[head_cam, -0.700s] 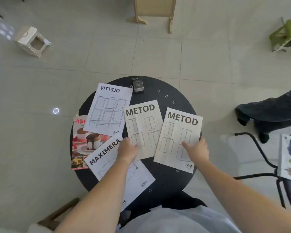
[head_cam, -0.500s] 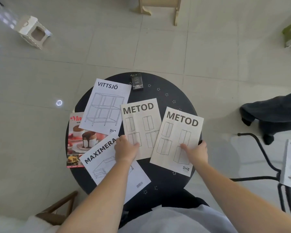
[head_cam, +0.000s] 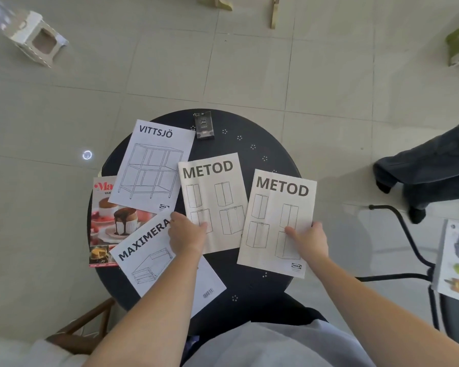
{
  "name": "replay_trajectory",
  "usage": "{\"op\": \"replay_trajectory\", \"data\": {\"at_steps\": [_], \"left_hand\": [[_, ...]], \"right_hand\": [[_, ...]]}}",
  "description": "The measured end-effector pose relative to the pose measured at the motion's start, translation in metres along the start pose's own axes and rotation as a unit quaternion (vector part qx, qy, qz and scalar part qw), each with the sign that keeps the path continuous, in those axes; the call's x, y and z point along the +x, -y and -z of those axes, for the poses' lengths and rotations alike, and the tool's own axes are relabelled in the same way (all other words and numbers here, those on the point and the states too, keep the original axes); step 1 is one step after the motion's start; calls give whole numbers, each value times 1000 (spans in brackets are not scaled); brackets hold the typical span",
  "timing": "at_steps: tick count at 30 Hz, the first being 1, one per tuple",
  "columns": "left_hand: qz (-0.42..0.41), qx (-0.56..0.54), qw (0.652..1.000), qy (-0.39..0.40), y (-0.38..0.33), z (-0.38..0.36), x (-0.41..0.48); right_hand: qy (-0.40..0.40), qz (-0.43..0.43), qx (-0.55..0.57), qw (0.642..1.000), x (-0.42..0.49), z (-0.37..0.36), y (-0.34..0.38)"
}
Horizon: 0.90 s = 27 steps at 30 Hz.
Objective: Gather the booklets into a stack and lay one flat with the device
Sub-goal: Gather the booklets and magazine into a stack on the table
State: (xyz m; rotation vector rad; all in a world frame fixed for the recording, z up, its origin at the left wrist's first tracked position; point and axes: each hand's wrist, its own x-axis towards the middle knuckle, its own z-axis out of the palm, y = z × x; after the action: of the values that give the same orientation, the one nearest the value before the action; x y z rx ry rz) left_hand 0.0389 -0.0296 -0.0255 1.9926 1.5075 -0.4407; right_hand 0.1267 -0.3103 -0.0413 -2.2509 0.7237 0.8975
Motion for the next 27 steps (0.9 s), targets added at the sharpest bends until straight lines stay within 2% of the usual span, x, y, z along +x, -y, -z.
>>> {"op": "replay_trajectory", "data": {"at_steps": [7,12,20,27], "left_hand": [[-77,-50,994,54,11,9,1],[-117,-75,986,96,23,24,-5],[-147,-134,970,142,42,66,-17],[-132,-208,951,186,80,103,-33]], "right_hand": [[-33,16,-30,999,-5,7,4],[-34,39,0,999,-17,7,4],[7,93,116,989,-58,21,7],[40,119,223,967,-99,30,8]]}}
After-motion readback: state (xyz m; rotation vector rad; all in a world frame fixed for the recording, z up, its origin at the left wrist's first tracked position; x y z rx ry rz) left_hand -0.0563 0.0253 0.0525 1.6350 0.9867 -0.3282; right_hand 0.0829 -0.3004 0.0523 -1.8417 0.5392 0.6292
